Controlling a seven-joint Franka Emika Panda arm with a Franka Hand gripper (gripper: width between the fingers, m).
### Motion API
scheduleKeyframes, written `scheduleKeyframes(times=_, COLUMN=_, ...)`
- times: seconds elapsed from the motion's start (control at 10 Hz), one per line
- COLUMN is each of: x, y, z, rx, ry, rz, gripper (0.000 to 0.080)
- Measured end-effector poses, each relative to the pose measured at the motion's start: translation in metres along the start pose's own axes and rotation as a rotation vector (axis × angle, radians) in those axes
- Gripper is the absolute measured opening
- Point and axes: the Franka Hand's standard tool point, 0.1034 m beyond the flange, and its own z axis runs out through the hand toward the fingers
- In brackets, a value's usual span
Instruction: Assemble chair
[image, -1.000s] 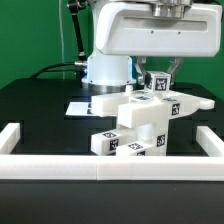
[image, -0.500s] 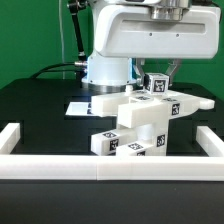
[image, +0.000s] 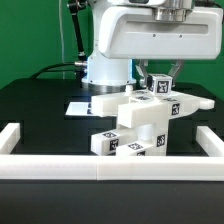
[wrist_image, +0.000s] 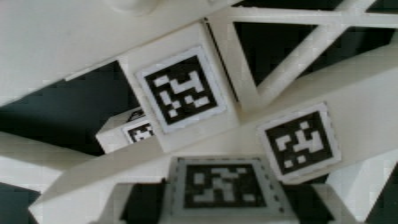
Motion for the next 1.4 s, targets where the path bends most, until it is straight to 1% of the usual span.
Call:
scheduleKeyframes(times=0.6, x=0.0006, y=0.0037, z=0.002, rx=-0.004, ry=0.004, rz=0.004, gripper=0.0287)
scheduleKeyframes(times=1.4, x=0.0006, y=0.0036, z=0.002, rx=-0.004, ry=0.004, rz=0.04, gripper=0.0287)
